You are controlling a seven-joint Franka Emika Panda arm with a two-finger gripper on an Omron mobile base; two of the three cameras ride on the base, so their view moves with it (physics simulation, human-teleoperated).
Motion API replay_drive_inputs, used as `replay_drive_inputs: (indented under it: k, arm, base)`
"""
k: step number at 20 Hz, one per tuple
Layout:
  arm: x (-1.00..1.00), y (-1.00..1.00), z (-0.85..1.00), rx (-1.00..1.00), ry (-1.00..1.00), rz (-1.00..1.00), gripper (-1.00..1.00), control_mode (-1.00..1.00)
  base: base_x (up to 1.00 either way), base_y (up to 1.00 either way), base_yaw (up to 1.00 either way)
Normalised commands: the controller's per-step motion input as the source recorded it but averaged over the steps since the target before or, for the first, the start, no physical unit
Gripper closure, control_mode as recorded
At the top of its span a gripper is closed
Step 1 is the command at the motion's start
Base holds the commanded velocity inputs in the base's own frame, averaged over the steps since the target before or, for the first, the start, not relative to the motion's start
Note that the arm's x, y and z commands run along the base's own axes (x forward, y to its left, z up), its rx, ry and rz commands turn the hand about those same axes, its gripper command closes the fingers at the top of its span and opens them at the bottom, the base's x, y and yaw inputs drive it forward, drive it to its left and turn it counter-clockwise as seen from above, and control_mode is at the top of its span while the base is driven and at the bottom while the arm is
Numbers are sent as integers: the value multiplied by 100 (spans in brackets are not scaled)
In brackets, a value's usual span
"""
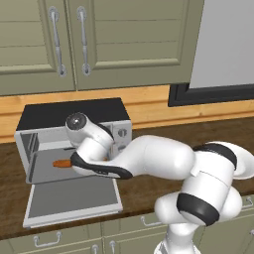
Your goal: Pick up the kebab skewer and baguette bread, and place them inside the toaster oven. Close the toaster oven door and start by setting the timer.
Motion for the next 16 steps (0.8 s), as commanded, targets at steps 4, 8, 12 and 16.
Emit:
replay_drive_inputs:
  k: [4, 8, 12, 16]
  arm:
    - [33, 0, 0, 0, 2, 0, -100, -100]
    - [5, 0, 0, 0, 2, 0, -100, -100]
    - [0, 0, 0, 0, 0, 0, -100, -100]
    - [0, 0, 0, 0, 1, 0, -100, -100]
  base:
    - [0, 0, 0]
    - [0, 0, 0]
    - [0, 0, 0]
    - [0, 0, 0]
